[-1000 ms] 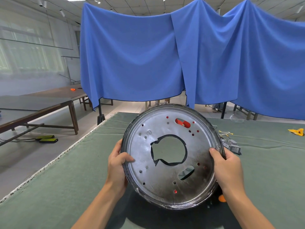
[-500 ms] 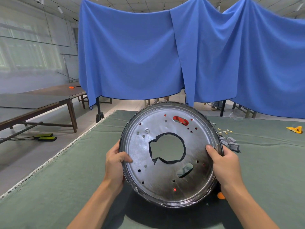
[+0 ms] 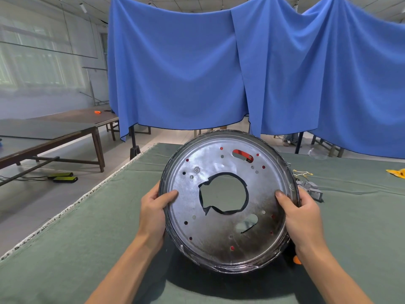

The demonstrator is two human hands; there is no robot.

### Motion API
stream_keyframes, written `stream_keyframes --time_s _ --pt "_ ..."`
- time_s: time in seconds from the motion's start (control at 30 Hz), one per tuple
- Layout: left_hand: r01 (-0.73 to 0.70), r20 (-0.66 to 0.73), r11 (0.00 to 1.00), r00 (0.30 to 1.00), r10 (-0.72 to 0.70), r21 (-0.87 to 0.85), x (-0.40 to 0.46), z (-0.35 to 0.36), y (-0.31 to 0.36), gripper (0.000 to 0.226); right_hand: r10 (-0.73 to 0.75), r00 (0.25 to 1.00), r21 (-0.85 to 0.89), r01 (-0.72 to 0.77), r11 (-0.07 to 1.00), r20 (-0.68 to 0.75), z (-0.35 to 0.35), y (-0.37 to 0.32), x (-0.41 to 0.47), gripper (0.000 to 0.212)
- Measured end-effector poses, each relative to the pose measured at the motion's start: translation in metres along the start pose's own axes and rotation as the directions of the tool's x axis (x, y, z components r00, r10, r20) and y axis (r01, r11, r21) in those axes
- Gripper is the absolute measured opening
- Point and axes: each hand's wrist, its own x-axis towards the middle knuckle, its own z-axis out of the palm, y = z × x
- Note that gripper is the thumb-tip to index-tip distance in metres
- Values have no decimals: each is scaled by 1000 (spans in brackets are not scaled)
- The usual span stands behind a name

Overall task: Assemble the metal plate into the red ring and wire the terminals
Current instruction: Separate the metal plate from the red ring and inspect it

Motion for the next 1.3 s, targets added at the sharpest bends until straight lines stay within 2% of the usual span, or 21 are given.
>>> stream_keyframes --time_s 0.2,0.3,0.43,0.57,0.67,0.7,0.77,0.83,0.9,0.97,1.03,1.1,1.17,1.23,1.3 --pt "17 4 999 1000 -17 40 -1 0 3 43 2 1000 -8 -2 1000 17 0 3 0 21" --pt "26 31 999 999 -27 32 -2 1 3 38 12 1000 -8 -12 1000 18 0 3 0 26" --pt "14 51 1000 999 -14 -1 -3 3 4 38 35 999 -18 -35 999 1 0 5 1 23" --pt "18 17 999 1000 -17 -37 -2 3 4 28 -32 999 -150 26 988 -35 -2 6 1 20" --pt "41 8 999 999 -41 -8 0 3 1 37 -77 995 -310 53 949 -66 -6 11 4 36" --pt "50 19 999 999 -50 11 1 3 0 40 -77 995 -349 50 936 -64 -6 11 4 35" --pt "83 37 994 996 -86 70 5 1 -4 53 -53 997 -424 28 905 -48 -6 9 5 7" --pt "131 8 983 991 -133 125 8 0 -8 60 -35 999 -563 6 826 -41 -5 5 4 28" --pt "191 -59 973 981 -185 130 8 1 -11 59 -179 984 -695 128 708 -1 -2 -3 6 36" --pt "235 -111 966 968 -223 110 8 3 -12 57 -354 930 -764 297 572 96 8 -18 7 28" --pt "252 -135 964 961 -240 87 7 3 -13 57 -410 878 -781 430 453 245 21 -33 5 14" --pt "259 -145 963 958 -246 75 6 3 -13 56 -328 864 -752 497 433 382 37 -44 -1 13" --pt "254 -146 965 959 -242 66 2 5 -12 52 -201 864 -747 501 437 462 55 -49 -10 20" --pt "233 -154 970 963 -222 62 -3 7 -11 52 -58 875 -758 449 474 481 74 -48 -18 32" --pt "210 -148 976 969 -200 60 -8 8 -12 49 96 890 -771 327 547 446 91 -44 -24 44"
